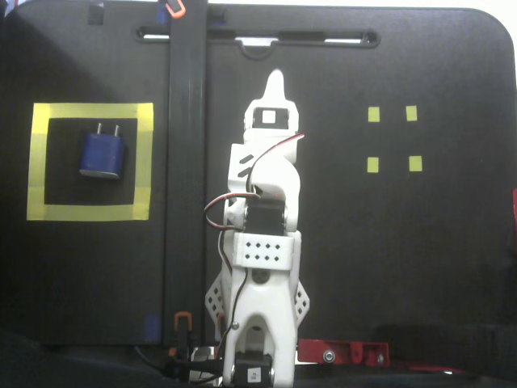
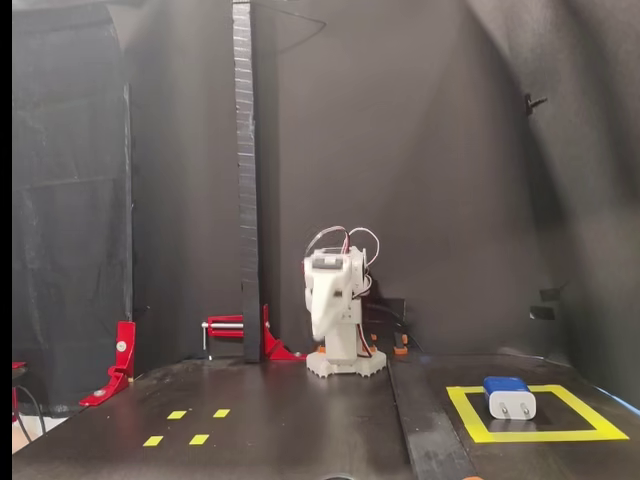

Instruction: Grasp the block and place it in the designated area.

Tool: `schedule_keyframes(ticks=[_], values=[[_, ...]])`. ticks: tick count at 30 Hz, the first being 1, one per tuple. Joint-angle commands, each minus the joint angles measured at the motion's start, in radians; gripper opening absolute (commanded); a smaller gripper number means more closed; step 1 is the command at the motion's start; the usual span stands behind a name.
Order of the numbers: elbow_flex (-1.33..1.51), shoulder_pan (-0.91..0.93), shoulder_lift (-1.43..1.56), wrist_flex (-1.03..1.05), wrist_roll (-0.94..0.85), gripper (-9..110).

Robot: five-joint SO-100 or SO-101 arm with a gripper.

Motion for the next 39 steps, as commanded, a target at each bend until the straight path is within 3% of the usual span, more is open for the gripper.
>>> schedule_keyframes(ticks=[1,11,39], values=[[0.005,-0.011,0.009,0.060,-0.006,0],[0.006,-0.043,0.011,0.253,-0.006,0],[0.006,-0.044,0.011,0.253,-0.006,0]])
